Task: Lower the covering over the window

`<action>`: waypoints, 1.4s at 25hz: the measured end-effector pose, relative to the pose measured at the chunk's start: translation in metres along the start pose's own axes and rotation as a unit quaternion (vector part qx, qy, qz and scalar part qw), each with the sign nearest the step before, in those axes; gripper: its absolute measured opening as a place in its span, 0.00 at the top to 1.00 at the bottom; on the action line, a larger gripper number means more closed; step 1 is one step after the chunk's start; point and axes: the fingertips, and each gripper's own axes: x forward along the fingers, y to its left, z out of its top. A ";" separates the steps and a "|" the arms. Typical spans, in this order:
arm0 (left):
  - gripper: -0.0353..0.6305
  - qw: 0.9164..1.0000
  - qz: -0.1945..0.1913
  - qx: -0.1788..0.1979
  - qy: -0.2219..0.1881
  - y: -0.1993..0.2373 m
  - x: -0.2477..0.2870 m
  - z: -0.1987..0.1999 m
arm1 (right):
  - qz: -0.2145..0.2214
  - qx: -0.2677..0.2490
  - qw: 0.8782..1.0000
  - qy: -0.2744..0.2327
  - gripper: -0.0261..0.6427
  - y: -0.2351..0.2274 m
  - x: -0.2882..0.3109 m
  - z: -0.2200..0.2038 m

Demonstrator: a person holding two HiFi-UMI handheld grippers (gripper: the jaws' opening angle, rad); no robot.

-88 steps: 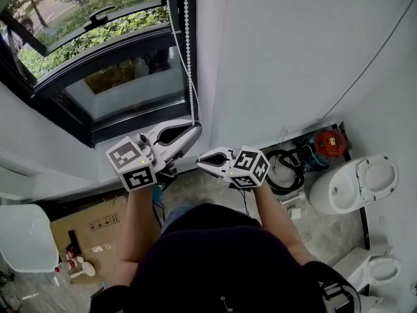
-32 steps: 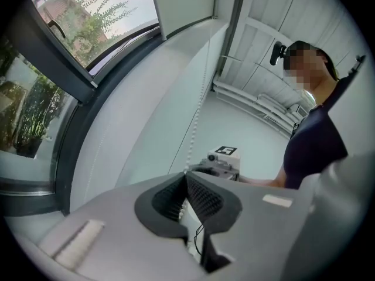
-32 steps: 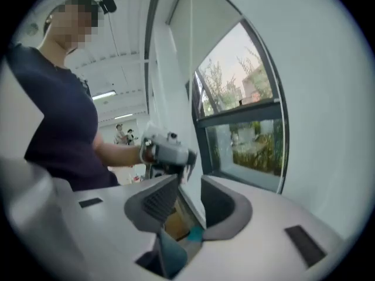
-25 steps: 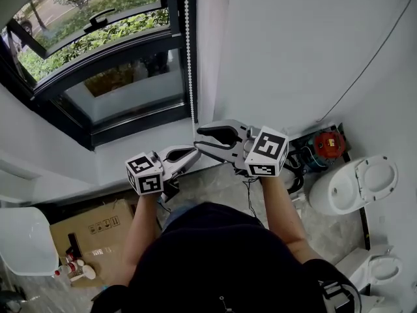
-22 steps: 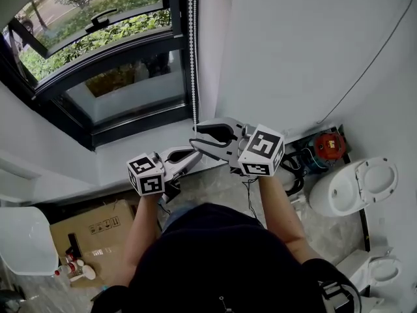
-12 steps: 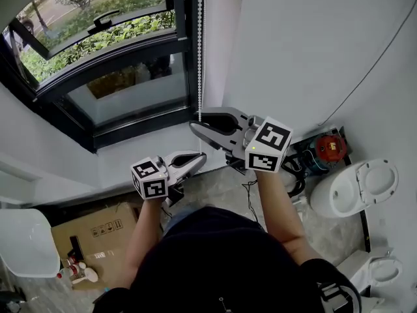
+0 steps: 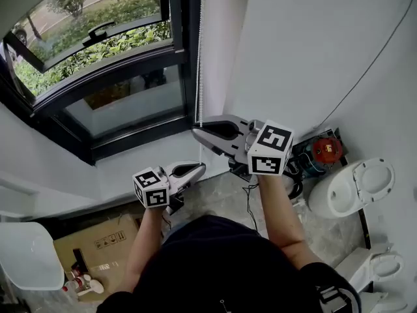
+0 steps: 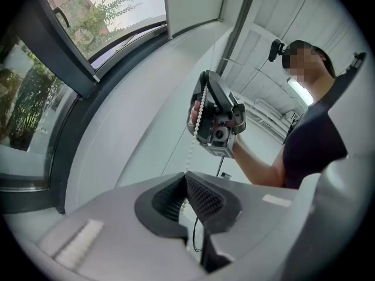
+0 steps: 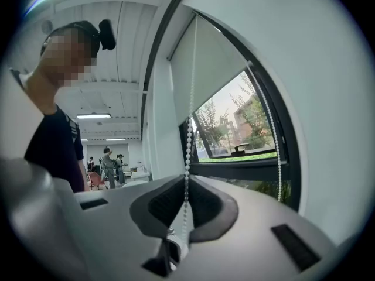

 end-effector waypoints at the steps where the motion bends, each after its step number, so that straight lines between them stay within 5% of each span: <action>1: 0.93 1.000 -0.002 0.004 -0.002 0.001 -0.001 0.000 | 0.003 0.009 1.000 -0.005 0.92 0.000 -0.001 0.000; 7: 0.93 0.998 0.017 0.030 0.051 0.024 -0.007 -0.043 | -0.029 -0.005 0.997 0.073 0.93 -0.004 0.005 -0.052; 13: 0.93 1.000 -0.014 -0.010 -0.024 0.015 -0.017 -0.055 | -0.031 0.026 0.999 0.032 0.93 0.002 0.002 -0.062; 20: 0.93 0.999 -0.010 -0.013 0.043 0.017 -0.023 -0.088 | -0.050 0.015 0.996 0.074 0.93 0.004 0.012 -0.096; 23: 0.93 0.998 -0.009 -0.052 0.020 0.021 -0.035 -0.094 | -0.045 0.044 0.997 0.043 0.93 0.009 0.013 -0.103; 27: 0.93 0.998 -0.005 -0.055 0.015 0.023 -0.040 -0.092 | -0.050 0.045 0.997 0.041 0.93 0.007 0.012 -0.105; 31: 0.93 0.997 0.005 -0.050 0.053 0.028 -0.045 -0.111 | -0.054 0.045 0.994 0.080 0.93 0.005 0.021 -0.129; 35: 0.93 0.997 -0.003 -0.059 0.057 0.025 -0.048 -0.116 | -0.055 0.068 0.994 0.066 0.93 0.004 0.020 -0.134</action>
